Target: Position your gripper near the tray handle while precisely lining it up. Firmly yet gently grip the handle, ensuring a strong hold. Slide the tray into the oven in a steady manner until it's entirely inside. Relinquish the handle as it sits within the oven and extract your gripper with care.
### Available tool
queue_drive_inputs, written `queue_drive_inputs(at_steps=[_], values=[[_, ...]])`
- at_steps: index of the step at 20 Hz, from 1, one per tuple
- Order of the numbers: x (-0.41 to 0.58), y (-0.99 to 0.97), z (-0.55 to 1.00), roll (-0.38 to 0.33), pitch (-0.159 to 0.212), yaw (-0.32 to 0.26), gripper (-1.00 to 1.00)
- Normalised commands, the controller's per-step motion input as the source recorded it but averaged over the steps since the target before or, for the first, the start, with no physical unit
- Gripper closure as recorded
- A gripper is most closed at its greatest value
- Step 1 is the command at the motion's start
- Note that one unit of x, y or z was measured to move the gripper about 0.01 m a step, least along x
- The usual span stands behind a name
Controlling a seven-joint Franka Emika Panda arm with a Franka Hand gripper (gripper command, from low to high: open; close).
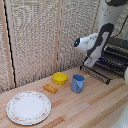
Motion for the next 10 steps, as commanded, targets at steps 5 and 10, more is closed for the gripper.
queue_drive_inputs(at_steps=[5, 10], values=[[-0.273, -0.93, 0.26, 0.003, -0.002, 0.047, 1.0], [-0.339, -0.93, 0.16, -0.027, -0.027, 0.036, 1.0]])
